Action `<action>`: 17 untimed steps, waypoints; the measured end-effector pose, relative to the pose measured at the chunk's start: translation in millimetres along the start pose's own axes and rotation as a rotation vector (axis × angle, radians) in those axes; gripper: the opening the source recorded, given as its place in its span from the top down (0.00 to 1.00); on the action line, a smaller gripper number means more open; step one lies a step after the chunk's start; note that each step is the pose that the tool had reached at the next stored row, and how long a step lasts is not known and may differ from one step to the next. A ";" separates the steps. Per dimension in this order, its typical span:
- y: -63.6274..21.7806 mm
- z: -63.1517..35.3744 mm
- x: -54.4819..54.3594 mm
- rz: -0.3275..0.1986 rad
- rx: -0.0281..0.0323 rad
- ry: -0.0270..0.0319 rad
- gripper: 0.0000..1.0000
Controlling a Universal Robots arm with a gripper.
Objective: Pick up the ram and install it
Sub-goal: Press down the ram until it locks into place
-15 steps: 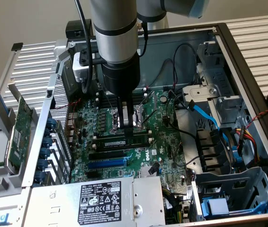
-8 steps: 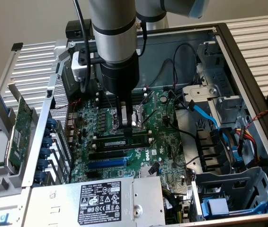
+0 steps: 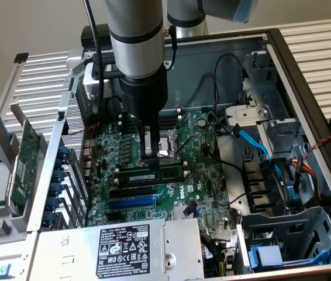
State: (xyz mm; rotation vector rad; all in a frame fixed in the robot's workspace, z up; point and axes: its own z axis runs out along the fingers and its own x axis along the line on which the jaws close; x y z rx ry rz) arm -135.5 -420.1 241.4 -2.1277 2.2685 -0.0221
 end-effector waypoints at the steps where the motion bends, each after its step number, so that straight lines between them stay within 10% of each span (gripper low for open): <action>1: 1.0 -0.2 0.1 0.003 0.0000 0.0001 0.79; 17: 3.1 0.2 -1.6 0.031 -0.0042 0.0021 0.90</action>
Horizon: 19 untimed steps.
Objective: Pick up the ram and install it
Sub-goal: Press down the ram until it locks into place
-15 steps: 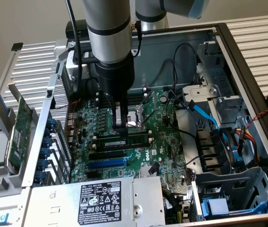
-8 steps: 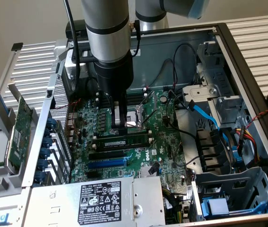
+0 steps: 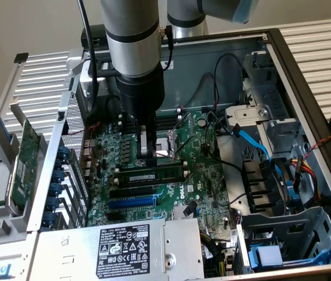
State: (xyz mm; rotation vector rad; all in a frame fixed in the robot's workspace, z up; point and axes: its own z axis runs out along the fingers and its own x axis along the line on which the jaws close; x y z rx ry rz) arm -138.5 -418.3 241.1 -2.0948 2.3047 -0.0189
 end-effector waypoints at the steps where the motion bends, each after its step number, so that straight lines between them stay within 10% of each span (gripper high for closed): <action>1: 0.0 0.4 0.0 0.001 -0.0009 0.0003 0.90; 19: 0.6 9.8 -3.3 0.001 -0.0021 0.0051 0.90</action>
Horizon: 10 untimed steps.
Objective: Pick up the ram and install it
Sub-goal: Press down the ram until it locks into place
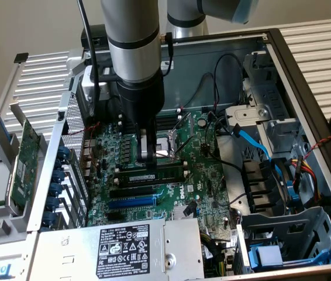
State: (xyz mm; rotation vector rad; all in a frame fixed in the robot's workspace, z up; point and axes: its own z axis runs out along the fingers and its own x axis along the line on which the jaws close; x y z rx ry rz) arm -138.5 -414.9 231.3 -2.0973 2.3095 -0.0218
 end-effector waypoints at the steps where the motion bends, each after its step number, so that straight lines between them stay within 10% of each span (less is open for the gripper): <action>1: 0.0 0.5 0.0 0.000 -0.0001 0.0003 0.90; 10: 0.0 1.8 0.0 0.000 0.0000 -0.0001 0.90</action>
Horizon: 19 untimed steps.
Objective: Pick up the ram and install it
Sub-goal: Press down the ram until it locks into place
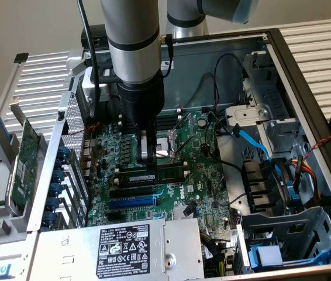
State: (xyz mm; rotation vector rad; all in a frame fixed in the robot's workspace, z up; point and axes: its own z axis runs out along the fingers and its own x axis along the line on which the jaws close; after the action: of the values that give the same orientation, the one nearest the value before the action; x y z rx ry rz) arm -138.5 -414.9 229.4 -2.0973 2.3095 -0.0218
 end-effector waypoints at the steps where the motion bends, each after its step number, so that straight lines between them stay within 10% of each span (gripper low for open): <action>1: 0.0 0.0 0.0 0.000 0.0000 0.0001 0.90; 19: -0.1 1.4 0.7 0.000 0.0001 -0.0003 0.90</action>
State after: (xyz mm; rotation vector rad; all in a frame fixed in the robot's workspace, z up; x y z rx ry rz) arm -138.4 -415.6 228.0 -2.0971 2.3093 -0.0216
